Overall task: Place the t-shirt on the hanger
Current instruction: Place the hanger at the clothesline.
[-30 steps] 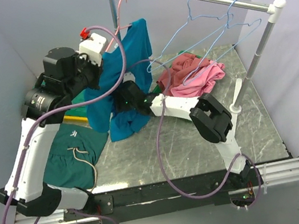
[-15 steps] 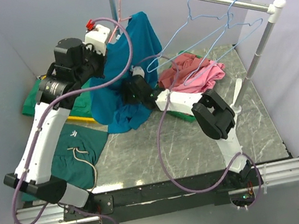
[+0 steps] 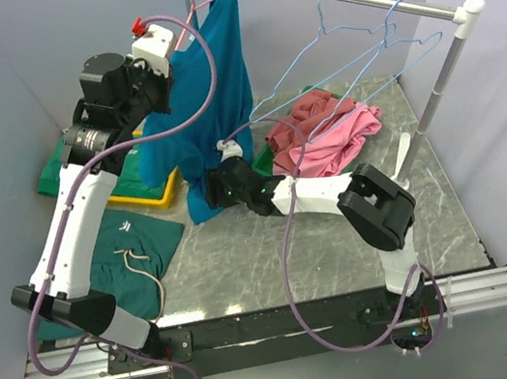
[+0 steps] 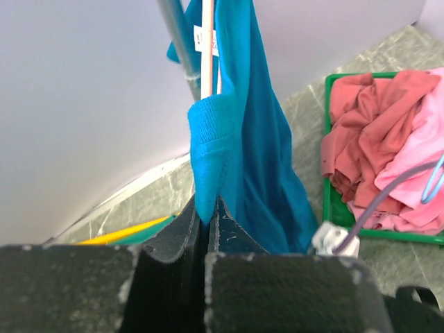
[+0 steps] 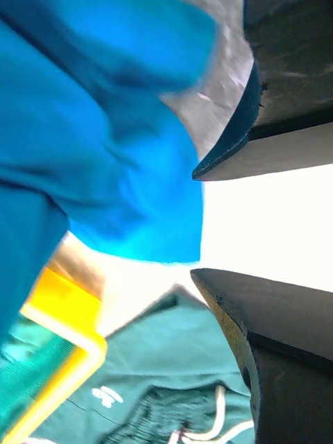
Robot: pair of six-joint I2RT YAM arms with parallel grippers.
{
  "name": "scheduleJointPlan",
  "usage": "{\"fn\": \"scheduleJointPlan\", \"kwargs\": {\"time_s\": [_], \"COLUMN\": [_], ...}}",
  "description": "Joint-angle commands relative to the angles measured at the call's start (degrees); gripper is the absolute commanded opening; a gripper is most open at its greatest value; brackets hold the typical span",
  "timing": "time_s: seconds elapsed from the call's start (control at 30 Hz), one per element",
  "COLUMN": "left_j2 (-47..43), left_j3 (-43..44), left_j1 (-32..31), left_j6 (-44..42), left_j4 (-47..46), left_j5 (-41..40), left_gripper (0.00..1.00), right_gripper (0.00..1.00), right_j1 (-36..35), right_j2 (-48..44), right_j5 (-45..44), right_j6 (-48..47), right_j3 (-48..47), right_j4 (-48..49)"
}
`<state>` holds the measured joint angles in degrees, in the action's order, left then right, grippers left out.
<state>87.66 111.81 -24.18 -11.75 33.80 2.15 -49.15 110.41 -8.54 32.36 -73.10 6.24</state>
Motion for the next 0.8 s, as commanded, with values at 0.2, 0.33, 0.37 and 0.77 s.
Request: {"fn": "scheduleJointPlan", "kwargs": {"time_s": [0.2, 0.33, 0.37, 0.77], "left_j2": [6.2, 8.6, 9.0, 7.1], "left_j3": [6.8, 7.5, 7.7, 3.2], "left_j1": [-0.1, 0.0, 0.1, 0.7], "left_j6": [-1.3, -1.3, -1.3, 2.5], "left_j4": [-7.1, -8.8, -8.9, -10.3], "left_j5": [3.0, 3.6, 3.3, 3.0], "left_gripper": [0.01, 0.01, 0.01, 0.45], "right_gripper": [0.61, 0.61, 0.61, 0.61], "right_j1": [-6.7, -9.4, -9.7, -13.5], "right_j2": [-7.6, -9.7, -10.1, -19.9], "right_j5": [-2.4, -2.8, -2.9, -7.6], "right_j6": [1.8, 1.7, 1.7, -0.2], "right_j3": [8.8, 11.4, 11.8, 19.0], "right_j4": [6.2, 6.1, 6.1, 5.5]}}
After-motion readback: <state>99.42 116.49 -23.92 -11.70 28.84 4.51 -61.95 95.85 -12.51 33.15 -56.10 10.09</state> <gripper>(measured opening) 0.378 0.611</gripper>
